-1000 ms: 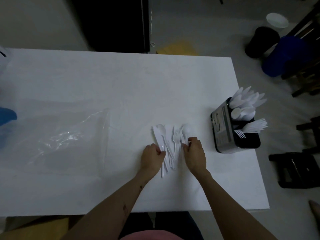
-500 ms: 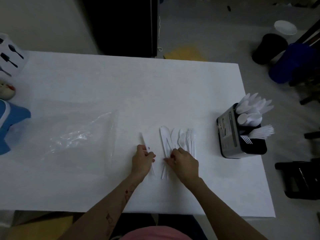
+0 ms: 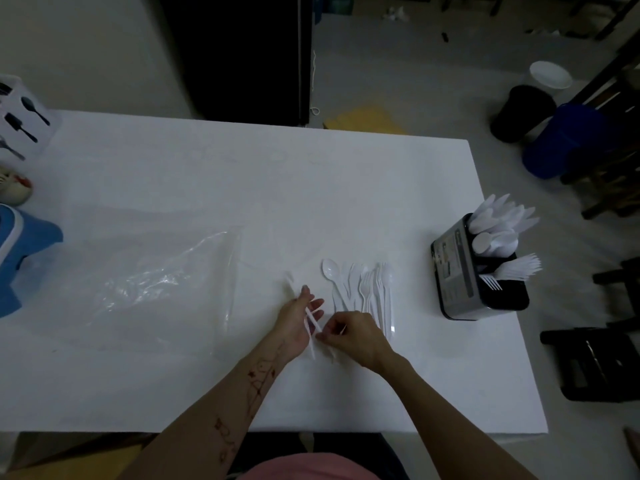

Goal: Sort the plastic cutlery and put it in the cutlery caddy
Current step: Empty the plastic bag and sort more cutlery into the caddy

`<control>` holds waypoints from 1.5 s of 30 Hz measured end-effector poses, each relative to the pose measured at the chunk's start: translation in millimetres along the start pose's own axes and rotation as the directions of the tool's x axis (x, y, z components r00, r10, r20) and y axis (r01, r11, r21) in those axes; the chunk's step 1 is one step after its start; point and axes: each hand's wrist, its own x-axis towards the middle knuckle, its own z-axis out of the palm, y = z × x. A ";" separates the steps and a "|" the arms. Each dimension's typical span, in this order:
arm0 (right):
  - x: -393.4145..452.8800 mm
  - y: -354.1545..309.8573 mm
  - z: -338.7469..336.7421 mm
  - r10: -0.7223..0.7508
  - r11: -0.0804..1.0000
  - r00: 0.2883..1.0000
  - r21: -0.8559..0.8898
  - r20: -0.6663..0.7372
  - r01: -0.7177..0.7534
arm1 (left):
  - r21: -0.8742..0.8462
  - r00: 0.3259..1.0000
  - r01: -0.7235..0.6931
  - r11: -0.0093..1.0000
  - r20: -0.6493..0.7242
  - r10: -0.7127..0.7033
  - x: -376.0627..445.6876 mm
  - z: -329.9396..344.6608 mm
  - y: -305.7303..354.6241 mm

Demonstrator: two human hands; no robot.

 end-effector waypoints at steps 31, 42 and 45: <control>-7.7 1.1 -19.6 0.175 0.961 0.984 0.224 -0.037 -0.163 | 0.095 0.999 -0.043 0.995 0.003 0.043 -5.4 -19.4 -1.9; -1.5 -1.0 -10.8 0.234 0.858 0.967 0.489 -0.099 -0.157 | -0.008 0.996 -0.085 0.996 -0.004 0.084 -7.8 -23.2 1.7; -0.4 -4.3 -12.0 0.245 0.838 0.961 0.527 -0.132 -0.141 | -0.014 0.996 -0.090 0.996 0.008 0.090 -7.7 -24.4 2.6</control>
